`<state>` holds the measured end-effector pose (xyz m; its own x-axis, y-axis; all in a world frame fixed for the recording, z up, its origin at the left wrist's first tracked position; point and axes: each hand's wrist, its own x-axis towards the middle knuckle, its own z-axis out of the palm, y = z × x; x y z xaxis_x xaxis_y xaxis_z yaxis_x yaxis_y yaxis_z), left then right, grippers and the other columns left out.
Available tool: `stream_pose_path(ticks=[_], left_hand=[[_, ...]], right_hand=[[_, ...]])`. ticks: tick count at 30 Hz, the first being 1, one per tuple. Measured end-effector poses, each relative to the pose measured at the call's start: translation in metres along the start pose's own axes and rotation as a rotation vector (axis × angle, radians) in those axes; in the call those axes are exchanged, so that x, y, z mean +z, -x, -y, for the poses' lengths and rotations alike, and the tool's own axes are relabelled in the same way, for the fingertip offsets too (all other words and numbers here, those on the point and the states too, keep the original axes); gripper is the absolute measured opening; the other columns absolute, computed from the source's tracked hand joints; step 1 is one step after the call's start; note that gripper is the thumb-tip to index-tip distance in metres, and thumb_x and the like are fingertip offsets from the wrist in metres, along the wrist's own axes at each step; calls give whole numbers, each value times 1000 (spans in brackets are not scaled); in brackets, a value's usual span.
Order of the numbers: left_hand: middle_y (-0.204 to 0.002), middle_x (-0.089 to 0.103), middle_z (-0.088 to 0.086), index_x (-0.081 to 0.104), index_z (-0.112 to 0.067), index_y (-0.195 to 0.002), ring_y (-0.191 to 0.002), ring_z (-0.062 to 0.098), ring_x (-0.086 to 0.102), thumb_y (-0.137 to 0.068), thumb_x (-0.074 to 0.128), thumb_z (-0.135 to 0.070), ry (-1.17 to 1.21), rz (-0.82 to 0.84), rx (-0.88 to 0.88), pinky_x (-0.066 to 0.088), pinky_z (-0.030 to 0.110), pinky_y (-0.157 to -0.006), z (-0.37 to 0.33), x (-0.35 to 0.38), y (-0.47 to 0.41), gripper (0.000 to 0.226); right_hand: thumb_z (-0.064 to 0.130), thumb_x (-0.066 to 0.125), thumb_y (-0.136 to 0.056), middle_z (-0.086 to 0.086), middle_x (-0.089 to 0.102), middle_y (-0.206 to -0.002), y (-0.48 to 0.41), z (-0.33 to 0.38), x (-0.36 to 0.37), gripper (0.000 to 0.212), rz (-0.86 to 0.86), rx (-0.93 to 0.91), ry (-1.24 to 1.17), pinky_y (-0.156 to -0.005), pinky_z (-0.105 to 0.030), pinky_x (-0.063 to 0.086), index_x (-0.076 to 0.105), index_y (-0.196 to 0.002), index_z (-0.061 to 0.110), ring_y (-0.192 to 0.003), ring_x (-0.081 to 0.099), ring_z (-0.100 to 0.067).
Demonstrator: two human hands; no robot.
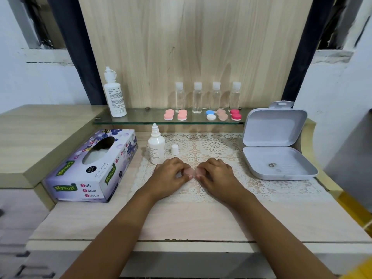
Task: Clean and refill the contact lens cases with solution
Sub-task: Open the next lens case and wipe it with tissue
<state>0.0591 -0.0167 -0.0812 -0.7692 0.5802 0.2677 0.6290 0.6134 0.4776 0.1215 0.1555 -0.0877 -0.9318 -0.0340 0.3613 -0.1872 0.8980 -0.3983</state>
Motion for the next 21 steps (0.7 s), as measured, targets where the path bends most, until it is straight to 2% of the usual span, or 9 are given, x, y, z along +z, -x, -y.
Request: stream_pose_path(ticks=[8,12,17,21], left_hand=[[-86,58,-14,72,-20,-97,-85,5,56,-76,73,-39,81,-109,-26,45,21,-78,-6,-1,2,28],[-91,57,-10,69,-19,-100,-87,4,53,-76,73,-36,107,-55,-6,38,6,-74,-7,-5,6,29],[-94,58,-3,68,-16,-108,-89,7,54,-88,62,-24,93,-27,23,34,2,-74,-3,-9,8,22],[-88,59,-5,68,-13,-88,-81,2,55,-81,70,-30,144,-80,-32,38,4,-70,-2,-6,6,18]], right_hand=[[37,52,-91,8,52,-108,-1,-2,2,27,-36,-18,12,-86,-30,24,58,-112,23,-104,42,-13],[36,53,-91,7,52,-110,-1,-1,1,28,-30,-19,12,-85,-29,23,57,-114,23,-105,43,-14],[36,52,-91,7,53,-109,0,-2,0,27,-34,-27,6,-85,-28,23,58,-114,23,-104,43,-14],[35,52,-91,8,52,-109,-1,-2,0,26,-35,-29,2,-85,-28,22,58,-113,24,-103,42,-13]])
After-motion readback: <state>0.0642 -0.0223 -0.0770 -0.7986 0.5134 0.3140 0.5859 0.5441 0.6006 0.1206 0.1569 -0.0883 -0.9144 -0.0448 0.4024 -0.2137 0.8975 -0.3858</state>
